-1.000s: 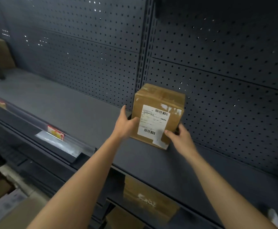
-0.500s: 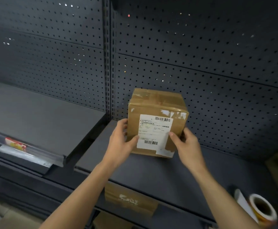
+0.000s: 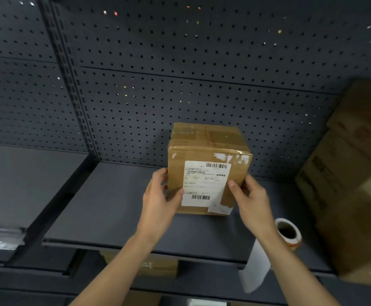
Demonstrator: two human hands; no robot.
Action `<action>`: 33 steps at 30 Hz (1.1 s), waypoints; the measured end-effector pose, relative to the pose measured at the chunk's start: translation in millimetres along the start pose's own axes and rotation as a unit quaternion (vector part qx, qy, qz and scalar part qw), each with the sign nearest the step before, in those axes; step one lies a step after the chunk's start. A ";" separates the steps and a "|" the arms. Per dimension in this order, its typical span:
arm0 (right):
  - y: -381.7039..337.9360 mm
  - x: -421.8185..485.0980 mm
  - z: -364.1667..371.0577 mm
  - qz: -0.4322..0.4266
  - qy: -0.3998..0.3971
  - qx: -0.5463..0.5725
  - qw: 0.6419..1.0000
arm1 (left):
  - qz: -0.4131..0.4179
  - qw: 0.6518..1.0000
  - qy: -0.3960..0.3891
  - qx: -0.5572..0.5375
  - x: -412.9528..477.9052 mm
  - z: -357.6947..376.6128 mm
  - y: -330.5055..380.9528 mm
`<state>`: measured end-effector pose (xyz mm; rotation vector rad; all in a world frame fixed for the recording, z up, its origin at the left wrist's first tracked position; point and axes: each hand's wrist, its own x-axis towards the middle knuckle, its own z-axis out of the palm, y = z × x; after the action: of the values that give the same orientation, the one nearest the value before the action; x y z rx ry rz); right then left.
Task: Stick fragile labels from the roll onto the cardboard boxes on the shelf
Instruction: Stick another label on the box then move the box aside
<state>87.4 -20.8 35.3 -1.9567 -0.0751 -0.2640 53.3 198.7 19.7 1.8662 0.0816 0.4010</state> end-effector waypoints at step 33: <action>43.6 -65.1 -82.7 -0.019 -0.046 -0.377 0.925 | 0.137 0.944 -0.272 0.127 -54.0 125.6 11.4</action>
<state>19.3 -109.2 12.1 -2.7387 -0.0787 -0.2446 40.4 67.1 -16.7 2.1888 -0.5280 0.0497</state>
